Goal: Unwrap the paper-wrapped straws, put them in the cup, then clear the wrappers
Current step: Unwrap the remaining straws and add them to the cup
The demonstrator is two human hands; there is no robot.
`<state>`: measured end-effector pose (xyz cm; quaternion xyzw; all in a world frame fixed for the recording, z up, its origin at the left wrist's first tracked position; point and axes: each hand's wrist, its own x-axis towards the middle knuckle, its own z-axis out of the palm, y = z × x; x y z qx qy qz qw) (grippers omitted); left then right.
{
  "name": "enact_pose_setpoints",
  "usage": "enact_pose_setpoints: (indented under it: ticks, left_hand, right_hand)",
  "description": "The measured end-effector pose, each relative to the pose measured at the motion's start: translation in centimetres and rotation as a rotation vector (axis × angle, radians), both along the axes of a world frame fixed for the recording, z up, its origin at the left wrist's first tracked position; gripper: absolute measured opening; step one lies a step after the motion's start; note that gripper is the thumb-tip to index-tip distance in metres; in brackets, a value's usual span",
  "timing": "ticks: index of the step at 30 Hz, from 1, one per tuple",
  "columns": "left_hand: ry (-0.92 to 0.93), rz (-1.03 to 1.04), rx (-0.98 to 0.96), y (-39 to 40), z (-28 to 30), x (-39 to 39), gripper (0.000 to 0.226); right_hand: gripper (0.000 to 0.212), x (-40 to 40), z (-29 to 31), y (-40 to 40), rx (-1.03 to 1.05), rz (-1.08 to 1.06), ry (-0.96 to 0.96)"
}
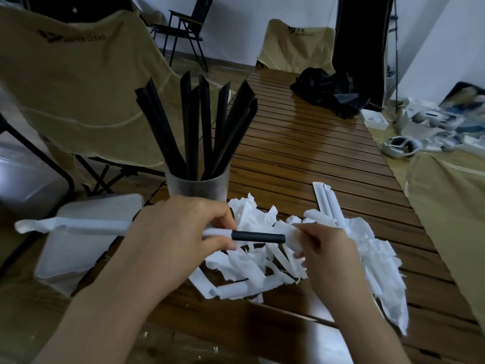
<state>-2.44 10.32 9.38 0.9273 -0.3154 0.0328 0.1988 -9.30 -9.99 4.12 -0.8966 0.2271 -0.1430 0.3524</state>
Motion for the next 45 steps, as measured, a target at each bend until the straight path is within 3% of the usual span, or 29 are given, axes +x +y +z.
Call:
enact_pose_setpoints:
  ticks: [2,6,10,13,17,22,30,35,38,45]
  left_hand:
    - [0.007,-0.008,0.032,-0.3,-0.2,-0.2,0.021]
    - [0.062,-0.018,0.053,-0.5,-0.8,-0.1,0.021]
    - [0.115,-0.055,0.039,-0.9,-1.1,-0.1,0.021]
    - [0.163,-0.086,0.010,-1.4,-1.0,-0.1,0.031]
    - [0.117,-0.068,0.057,-1.1,-0.7,-0.1,0.039]
    - [-0.081,-0.023,0.101,-0.4,0.1,0.1,0.016]
    - [0.061,-0.069,0.086,0.1,-0.5,0.4,0.007]
    - [0.226,-0.146,0.057,-0.7,-1.0,0.3,0.015]
    - [0.238,-0.161,0.058,-0.9,-1.1,0.1,0.020]
    - [0.148,-0.176,0.175,-1.8,-0.8,-0.3,0.028]
  right_hand:
    - [0.014,0.2,0.0,0.5,-0.069,-0.009,-0.019]
    - [0.013,0.2,0.7,0.5,-0.123,0.001,-0.187]
    - [0.011,0.1,1.8,1.5,-0.067,0.363,-0.103]
    - [0.013,0.3,1.3,2.2,-0.170,0.518,-0.105]
    - [0.020,0.2,1.1,1.0,-0.194,0.440,-0.156]
    - [0.017,-0.1,1.1,0.3,-0.206,0.422,-0.145]
    - [0.033,-0.2,1.6,1.0,-0.314,0.459,-0.229]
    - [0.018,0.1,1.4,0.7,-0.196,0.395,-0.382]
    - [0.014,0.1,1.4,0.4,-0.094,0.379,-0.428]
    - [0.011,0.2,1.5,0.9,-0.202,0.401,-0.394]
